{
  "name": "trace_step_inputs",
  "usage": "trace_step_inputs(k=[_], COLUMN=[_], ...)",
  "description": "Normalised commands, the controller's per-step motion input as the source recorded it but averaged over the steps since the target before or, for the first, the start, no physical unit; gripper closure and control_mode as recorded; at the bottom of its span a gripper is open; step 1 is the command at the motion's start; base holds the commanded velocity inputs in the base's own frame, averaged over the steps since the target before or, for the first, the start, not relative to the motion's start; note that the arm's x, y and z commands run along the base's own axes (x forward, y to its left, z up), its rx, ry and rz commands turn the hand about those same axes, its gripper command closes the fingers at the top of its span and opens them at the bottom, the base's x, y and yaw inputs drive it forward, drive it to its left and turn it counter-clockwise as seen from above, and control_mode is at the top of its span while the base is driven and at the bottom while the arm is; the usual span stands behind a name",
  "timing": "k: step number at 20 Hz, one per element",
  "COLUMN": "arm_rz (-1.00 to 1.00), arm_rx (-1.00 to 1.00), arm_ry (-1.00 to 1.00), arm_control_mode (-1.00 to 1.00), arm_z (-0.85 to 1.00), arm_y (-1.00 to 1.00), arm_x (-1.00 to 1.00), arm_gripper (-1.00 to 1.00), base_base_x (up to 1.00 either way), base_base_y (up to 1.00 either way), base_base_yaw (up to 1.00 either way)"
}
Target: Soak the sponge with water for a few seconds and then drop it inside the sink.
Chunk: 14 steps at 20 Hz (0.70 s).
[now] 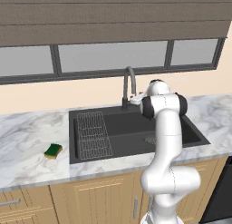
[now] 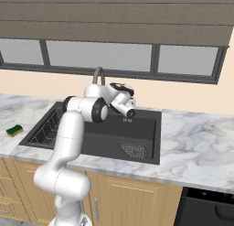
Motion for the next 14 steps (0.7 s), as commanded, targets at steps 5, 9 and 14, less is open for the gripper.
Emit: trace_step_inputs(k=[5,9,14], arm_rz=[-0.05,-0.06,-0.08], arm_rx=[0.00,0.00,0.02], arm_ry=[0.00,0.00,0.00], arm_control_mode=[-1.00,-1.00,-1.00], arm_z=[-0.11,-0.22,-0.29], arm_y=[-0.14,-0.22,-0.38], arm_x=[0.00,0.00,0.00], arm_gripper=[-1.00,-1.00,-1.00], base_base_x=[0.00,0.00,0.00], base_base_y=[0.00,0.00,0.00], base_base_yaw=[0.00,0.00,0.00])
